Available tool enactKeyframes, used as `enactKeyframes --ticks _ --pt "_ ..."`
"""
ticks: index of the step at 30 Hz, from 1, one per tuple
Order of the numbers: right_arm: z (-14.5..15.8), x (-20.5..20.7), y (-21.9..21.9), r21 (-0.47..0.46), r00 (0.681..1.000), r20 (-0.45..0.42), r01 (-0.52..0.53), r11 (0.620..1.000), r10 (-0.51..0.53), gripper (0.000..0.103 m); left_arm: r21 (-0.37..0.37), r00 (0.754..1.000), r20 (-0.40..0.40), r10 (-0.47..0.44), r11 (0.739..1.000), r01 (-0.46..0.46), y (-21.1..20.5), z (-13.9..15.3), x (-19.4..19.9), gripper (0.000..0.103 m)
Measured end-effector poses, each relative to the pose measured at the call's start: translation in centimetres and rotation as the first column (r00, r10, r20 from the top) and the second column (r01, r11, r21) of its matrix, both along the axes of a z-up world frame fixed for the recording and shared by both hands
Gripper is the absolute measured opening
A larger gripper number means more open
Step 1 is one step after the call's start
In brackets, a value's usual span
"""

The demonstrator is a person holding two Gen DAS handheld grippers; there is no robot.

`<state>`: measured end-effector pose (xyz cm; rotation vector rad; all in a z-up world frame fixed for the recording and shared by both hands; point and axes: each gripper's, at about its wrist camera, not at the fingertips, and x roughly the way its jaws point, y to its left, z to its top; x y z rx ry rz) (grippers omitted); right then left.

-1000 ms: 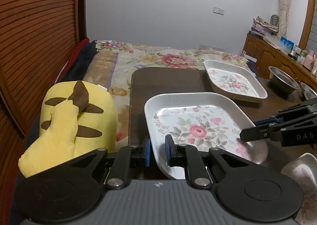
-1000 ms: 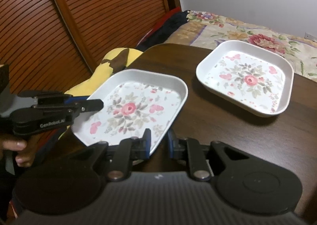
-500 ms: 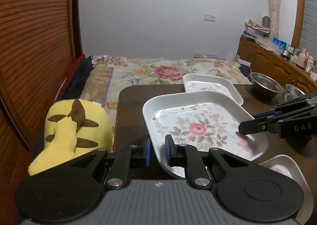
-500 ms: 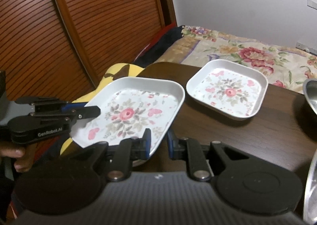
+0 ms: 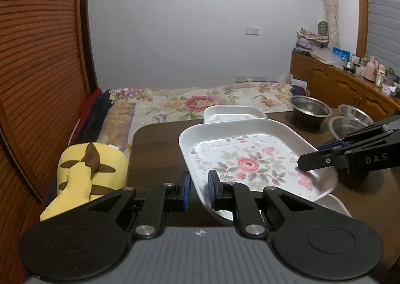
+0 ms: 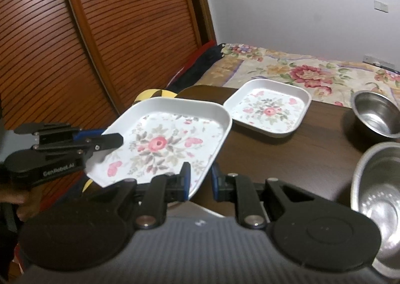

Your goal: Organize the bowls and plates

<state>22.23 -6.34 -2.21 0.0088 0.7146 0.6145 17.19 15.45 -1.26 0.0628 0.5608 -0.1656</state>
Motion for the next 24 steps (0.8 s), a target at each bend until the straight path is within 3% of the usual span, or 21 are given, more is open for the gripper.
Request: enactKeyframes --ticks 14,24 --pt "-0.2 -3.6 -4.6 0.017 0.998 0.022 0.057 0.998 -0.058 0.019 0.005 0.998 0.036 -0.057 0.998 0.057 -4.4 0.5 -3.8 0.016" --pt "-2.3 -5.4 -6.2 0.018 0.998 0.01 0.069 0.997 -0.069 0.019 -0.028 0.998 0.0 -0.071 0.997 0.071 -5.6 -1.7 -5.5 0.016"
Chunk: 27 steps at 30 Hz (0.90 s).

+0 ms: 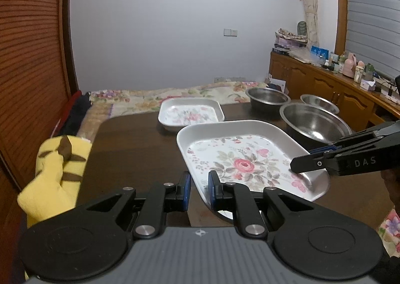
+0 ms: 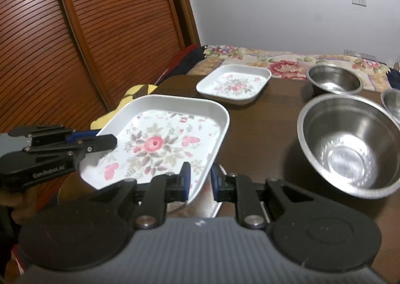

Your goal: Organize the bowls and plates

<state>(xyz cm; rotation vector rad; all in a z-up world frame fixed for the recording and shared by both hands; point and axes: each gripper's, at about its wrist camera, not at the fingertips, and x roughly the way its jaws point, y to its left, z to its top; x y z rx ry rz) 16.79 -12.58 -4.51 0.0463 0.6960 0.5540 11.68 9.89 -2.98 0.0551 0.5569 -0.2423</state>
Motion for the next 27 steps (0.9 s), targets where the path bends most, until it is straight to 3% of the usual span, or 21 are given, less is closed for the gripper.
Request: enactKeyframes --ticks 11,27 --pt "-2.2 -3.2 -0.5 0.036 0.999 0.032 0.006 0.999 -0.008 0.019 0.005 1.0 -0.022 0.022 1.0 -0.022 -0.4 -2.2 -2.3 0.016" --pt "-4.5 -4.7 -0.8 0.097 0.992 0.102 0.07 0.993 -0.08 0.019 0.056 0.999 -0.037 0.023 0.998 -0.021 -1.2 -3.3 -2.4 0.016"
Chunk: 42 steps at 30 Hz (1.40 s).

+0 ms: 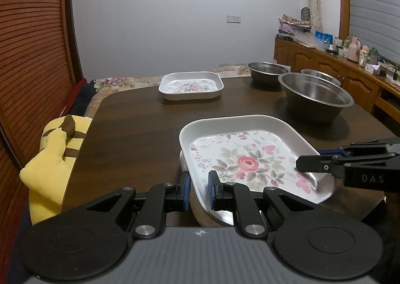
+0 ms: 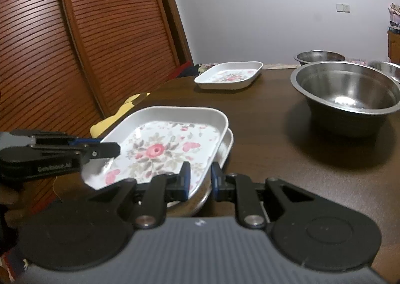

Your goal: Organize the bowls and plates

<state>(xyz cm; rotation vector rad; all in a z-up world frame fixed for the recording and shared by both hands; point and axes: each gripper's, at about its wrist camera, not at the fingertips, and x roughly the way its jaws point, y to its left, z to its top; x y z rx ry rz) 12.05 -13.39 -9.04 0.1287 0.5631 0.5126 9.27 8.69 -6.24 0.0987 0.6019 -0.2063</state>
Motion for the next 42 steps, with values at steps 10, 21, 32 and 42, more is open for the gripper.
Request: enactKeyframes --ticks 10,21,32,42 --pt "-0.5 -0.6 -0.5 0.046 1.0 0.006 0.019 0.999 -0.02 0.02 0.033 1.0 -0.009 -0.011 0.999 0.012 -0.2 -0.9 0.5 0.016" --pt "-0.7 -0.8 -0.5 0.034 0.999 0.04 0.023 0.999 -0.024 0.021 0.053 1.0 -0.005 -0.003 0.999 0.003 -0.2 -1.7 0.7 0.016" --pt "-1.1 -0.8 -0.4 0.024 0.999 0.03 0.02 1.0 -0.021 0.021 0.046 1.0 -0.014 0.005 0.999 -0.004 0.1 -1.8 1.1 0.015" --pt "-0.8 -0.5 -0.7 0.023 0.999 0.035 0.024 0.999 -0.025 0.021 0.01 1.0 0.0 0.003 1.0 -0.003 0.6 -0.8 0.9 0.015"
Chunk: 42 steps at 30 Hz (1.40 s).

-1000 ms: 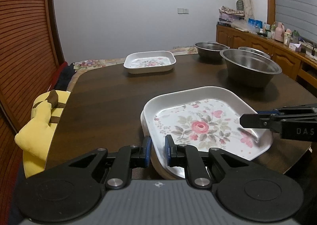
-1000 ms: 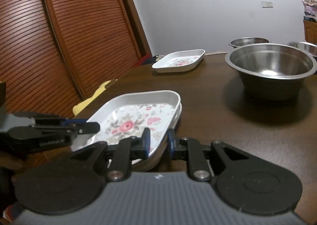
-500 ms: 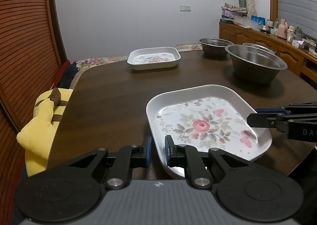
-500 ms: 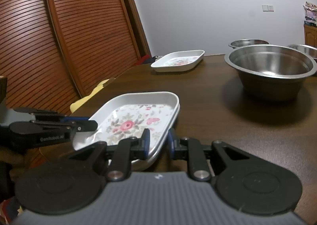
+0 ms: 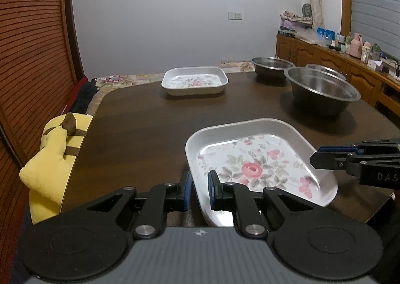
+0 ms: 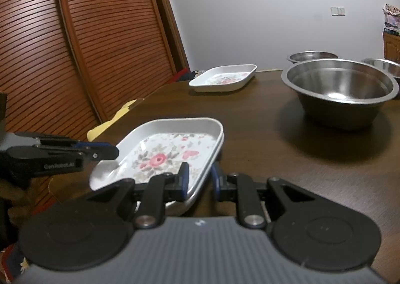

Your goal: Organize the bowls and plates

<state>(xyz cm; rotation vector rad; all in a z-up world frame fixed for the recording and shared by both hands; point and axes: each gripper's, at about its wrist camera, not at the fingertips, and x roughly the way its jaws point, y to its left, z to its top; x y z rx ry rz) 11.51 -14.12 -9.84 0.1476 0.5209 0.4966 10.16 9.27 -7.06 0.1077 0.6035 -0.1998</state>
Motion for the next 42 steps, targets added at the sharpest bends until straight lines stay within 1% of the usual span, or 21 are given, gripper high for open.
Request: enactKeyframes --ticks 7,14,21,22,24,26,28,31,33,35,36,37,42 --pt "1.4 0.2 -0.8 -0.006 0.999 0.034 0.007 1.0 -0.007 0.021 -0.018 1.0 0.017 -0.012 1.0 0.013 0.1 1.8 0.9 0.016" --pt "4.7 1.3 -1.6 -0.051 0.995 0.103 -0.001 0.999 0.007 0.021 -0.058 0.999 0.036 -0.016 0.998 0.018 0.5 4.4 3.0 0.016" --pt "7.0 3.6 -1.8 -0.116 0.991 0.132 -0.013 0.993 0.028 0.021 -0.055 0.998 0.054 -0.02 0.998 0.023 0.6 6.5 5.6 0.016" --pt "7.2 4.1 -1.7 -0.127 0.991 0.132 -0.015 0.992 0.032 0.021 -0.057 0.998 0.052 -0.023 0.998 0.026 0.6 6.7 6.3 0.016" --pt "7.5 5.3 -1.3 -0.16 0.992 0.126 -0.009 0.987 0.029 0.021 -0.056 0.998 0.039 -0.041 0.997 0.043 0.5 6.9 7.4 0.023" --pt "7.6 6.7 -1.0 -0.171 0.993 0.116 -0.006 0.985 0.026 0.021 -0.059 0.998 0.038 -0.043 0.997 0.046 0.5 7.0 8.4 0.029" --pt "7.6 7.8 -0.7 -0.174 0.995 0.097 -0.016 0.985 0.033 0.021 -0.049 0.998 0.036 -0.048 0.998 0.05 0.3 7.1 9.3 0.03" --pt "7.7 9.2 -0.2 -0.182 0.996 0.079 -0.025 0.983 0.04 0.021 -0.03 0.998 0.039 -0.05 0.998 0.051 0.1 7.3 10.6 0.034" --pt "7.7 10.1 0.1 -0.187 0.997 0.065 -0.034 0.982 0.047 0.022 -0.03 0.998 0.038 -0.051 0.998 0.053 0.0 7.3 11.7 0.036" --pt "7.7 10.9 0.4 -0.192 0.997 0.051 -0.041 0.981 0.052 0.029 -0.037 0.998 0.034 -0.052 0.998 0.053 0.1 7.4 12.7 0.038" --pt "7.8 11.1 0.6 -0.192 0.997 0.045 -0.045 0.98 0.054 0.036 -0.04 0.998 0.031 -0.051 0.998 0.052 0.2 7.3 13.2 0.038" --pt "7.9 11.4 0.7 -0.192 0.998 0.04 -0.047 0.98 0.056 0.04 -0.044 0.998 0.029 -0.05 0.998 0.051 0.3 7.4 13.7 0.038" --pt "7.8 13.6 1.6 -0.212 0.998 0.01 -0.065 0.975 0.068 0.039 -0.05 0.999 0.018 -0.043 0.998 0.044 0.2 6.8 16.4 0.039"
